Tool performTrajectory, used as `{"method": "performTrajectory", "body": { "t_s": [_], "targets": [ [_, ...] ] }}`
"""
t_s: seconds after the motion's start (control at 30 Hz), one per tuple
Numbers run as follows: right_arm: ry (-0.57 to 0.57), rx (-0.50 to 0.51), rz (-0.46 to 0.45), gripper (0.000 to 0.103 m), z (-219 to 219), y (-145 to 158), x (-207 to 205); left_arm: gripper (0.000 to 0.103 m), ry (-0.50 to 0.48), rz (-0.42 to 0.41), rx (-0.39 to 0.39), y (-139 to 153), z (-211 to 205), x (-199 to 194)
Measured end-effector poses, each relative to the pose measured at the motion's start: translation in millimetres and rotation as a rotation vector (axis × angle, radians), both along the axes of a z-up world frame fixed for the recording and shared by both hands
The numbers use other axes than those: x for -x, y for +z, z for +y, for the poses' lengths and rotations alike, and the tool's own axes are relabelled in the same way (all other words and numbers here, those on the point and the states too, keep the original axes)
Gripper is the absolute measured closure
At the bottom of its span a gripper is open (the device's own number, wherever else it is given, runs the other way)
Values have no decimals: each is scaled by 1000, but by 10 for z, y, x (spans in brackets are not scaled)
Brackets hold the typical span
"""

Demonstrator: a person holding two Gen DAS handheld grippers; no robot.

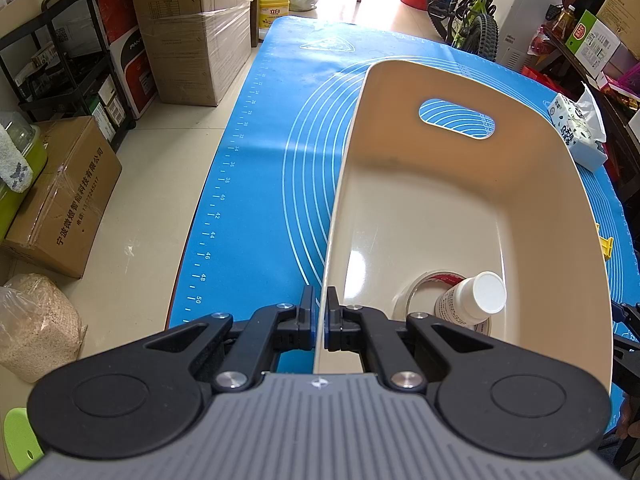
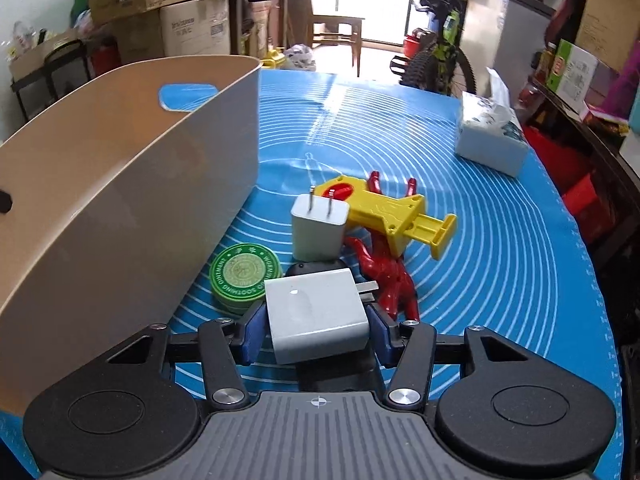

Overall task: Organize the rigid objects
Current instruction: 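Move the right gripper to the white square charger and close on it, then carry the charger into the basket and open the right gripper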

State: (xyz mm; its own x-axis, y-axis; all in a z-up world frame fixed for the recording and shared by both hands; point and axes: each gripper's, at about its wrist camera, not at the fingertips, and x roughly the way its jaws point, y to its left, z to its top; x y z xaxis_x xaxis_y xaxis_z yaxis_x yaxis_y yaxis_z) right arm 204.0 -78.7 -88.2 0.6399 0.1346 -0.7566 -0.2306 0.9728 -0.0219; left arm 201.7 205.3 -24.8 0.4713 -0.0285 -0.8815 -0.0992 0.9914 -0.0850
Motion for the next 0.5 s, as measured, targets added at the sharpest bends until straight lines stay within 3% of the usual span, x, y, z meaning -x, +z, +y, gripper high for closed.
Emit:
{"method": "performTrajectory", "body": {
  "t_s": [0.5],
  "targets": [
    [-85, -59, -66, 46, -83, 246, 107, 97, 0, 0, -1, 0, 15, 5]
  ]
}}
